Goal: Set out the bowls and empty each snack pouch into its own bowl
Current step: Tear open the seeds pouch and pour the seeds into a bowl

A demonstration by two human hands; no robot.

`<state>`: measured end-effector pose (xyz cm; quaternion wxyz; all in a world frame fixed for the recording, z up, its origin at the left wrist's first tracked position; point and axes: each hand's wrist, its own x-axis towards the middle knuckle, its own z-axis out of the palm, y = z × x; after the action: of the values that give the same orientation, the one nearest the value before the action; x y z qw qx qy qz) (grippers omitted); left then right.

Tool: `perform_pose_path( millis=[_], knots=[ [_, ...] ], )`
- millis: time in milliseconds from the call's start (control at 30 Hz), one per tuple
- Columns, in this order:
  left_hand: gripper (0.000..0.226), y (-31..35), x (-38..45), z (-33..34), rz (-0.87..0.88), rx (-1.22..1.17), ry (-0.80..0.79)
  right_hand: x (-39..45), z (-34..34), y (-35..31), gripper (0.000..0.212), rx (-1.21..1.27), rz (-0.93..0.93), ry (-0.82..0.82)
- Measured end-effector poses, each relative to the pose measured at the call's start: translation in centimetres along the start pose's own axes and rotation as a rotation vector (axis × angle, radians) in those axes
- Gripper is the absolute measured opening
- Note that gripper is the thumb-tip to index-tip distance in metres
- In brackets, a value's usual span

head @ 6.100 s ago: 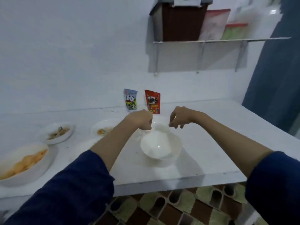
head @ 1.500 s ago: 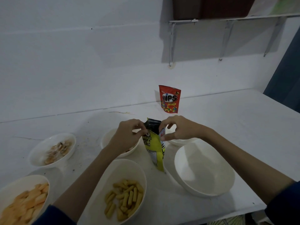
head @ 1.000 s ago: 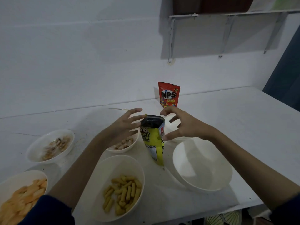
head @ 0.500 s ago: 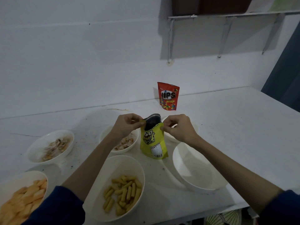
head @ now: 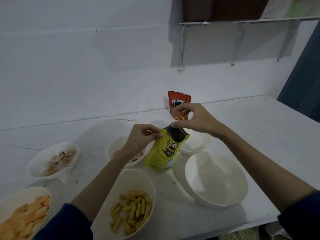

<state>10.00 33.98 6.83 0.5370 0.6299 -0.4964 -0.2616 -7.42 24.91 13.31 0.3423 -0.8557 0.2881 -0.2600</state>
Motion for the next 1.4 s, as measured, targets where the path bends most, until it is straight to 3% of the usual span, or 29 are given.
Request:
perform_pose_path(
  millis=[200,467,800,967,1100,1400],
  knots=[
    [0.014,1.5,1.1,2.1,0.073,0.002,-0.024,2.0,-0.7,-1.6,0.023,-0.429,-0.051,-0.219],
    [0.014,1.5,1.1,2.5,0.049,-0.13,-0.044,2.4,-0.6,-1.6,0.008,-0.512,-0.141,-0.198],
    [0.01,-2.6,-0.7,-1.4,-0.098,0.123,-0.245,2.2,-2.9,-1.9,0.007,-0.281,-0.066,-0.085],
    [0.024,-0.9,-0.6,-2.1,-0.038,0.223,-0.134,-0.3,-4.8,-0.3,0.007,-0.137,0.037,-0.063],
    [0.04,2.3,-0.7,-3.5,0.132,0.429,-0.181,-2.8,-5.5,1.0,0.016,0.001,0.085,-0.041],
    [0.027,6.5,-4.0,-2.6,0.087,0.725,-0.3,-7.7,-3.8,4.3,0.008,0.094,0.14,-0.109]
  ],
)
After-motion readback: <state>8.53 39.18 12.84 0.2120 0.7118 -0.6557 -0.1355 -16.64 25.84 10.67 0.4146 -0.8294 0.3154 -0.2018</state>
